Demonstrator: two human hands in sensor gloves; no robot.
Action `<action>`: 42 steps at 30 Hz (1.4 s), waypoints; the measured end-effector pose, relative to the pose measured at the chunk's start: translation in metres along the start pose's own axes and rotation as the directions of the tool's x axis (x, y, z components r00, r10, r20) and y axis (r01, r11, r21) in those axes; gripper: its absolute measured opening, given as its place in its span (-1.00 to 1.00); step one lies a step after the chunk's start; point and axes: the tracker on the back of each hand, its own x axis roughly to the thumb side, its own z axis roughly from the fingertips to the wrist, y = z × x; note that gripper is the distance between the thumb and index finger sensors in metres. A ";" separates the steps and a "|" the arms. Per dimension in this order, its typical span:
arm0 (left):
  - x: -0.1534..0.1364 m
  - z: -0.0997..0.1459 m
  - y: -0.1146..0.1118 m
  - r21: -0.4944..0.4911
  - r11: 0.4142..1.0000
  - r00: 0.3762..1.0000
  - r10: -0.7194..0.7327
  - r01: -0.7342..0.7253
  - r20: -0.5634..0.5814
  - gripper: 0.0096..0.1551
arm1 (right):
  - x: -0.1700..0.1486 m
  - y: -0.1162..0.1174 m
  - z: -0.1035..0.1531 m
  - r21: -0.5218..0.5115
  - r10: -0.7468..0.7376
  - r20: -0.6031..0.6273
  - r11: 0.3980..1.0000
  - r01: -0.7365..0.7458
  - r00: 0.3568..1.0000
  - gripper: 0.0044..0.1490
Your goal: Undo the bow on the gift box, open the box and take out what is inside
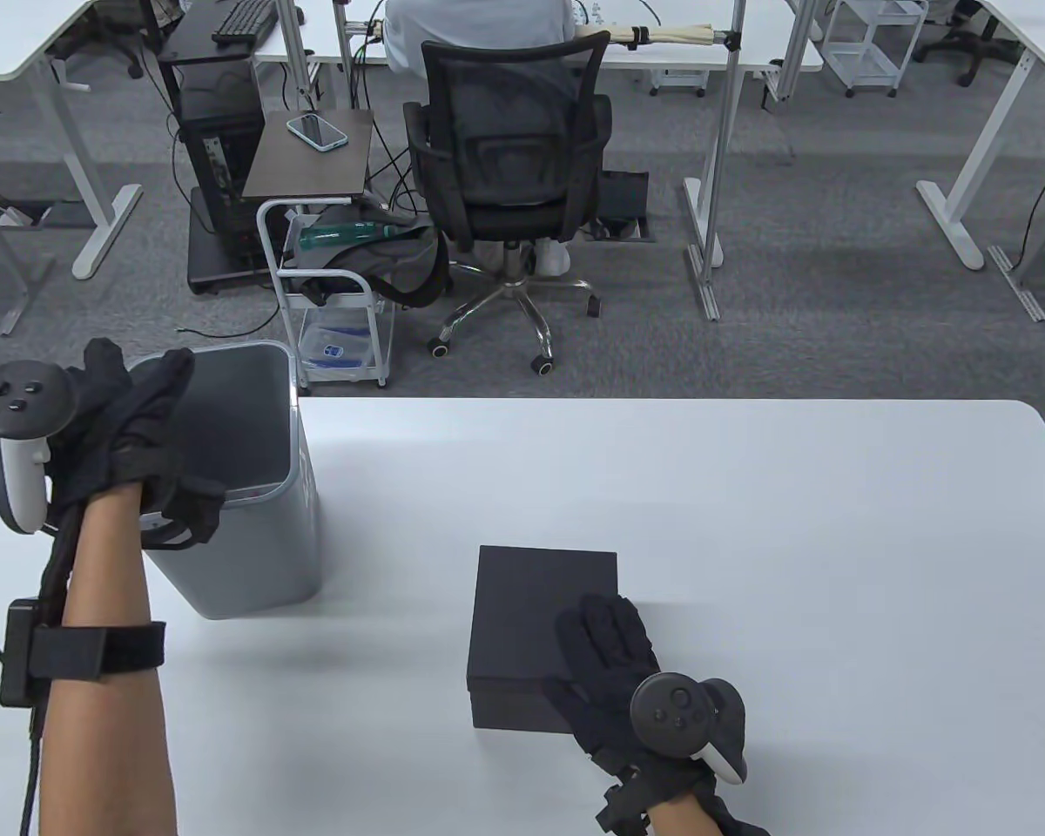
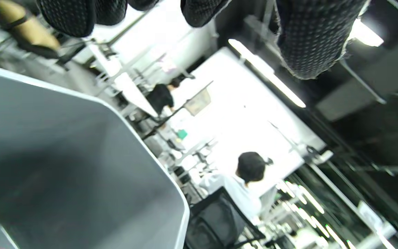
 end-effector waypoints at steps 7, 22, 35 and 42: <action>0.037 0.111 -0.045 -0.042 0.964 0.852 -0.211 0.262 0.478 0.24 | -0.002 -0.005 0.001 0.043 -0.026 0.005 0.999 0.026 1.000 -0.02; -0.035 0.260 -0.216 -0.246 0.869 0.756 -0.196 0.429 0.624 0.34 | -0.003 -0.007 0.000 0.077 0.199 0.067 0.976 -0.204 0.978 0.08; -0.062 0.255 -0.249 -0.502 0.827 0.845 0.064 0.253 0.531 0.17 | -0.010 0.001 0.000 0.027 0.062 0.118 0.997 -0.065 0.991 0.04; -0.062 0.254 -0.255 -0.487 0.827 0.857 0.011 0.282 0.515 0.15 | -0.007 0.003 0.001 -0.001 0.069 0.113 0.998 -0.069 0.991 0.04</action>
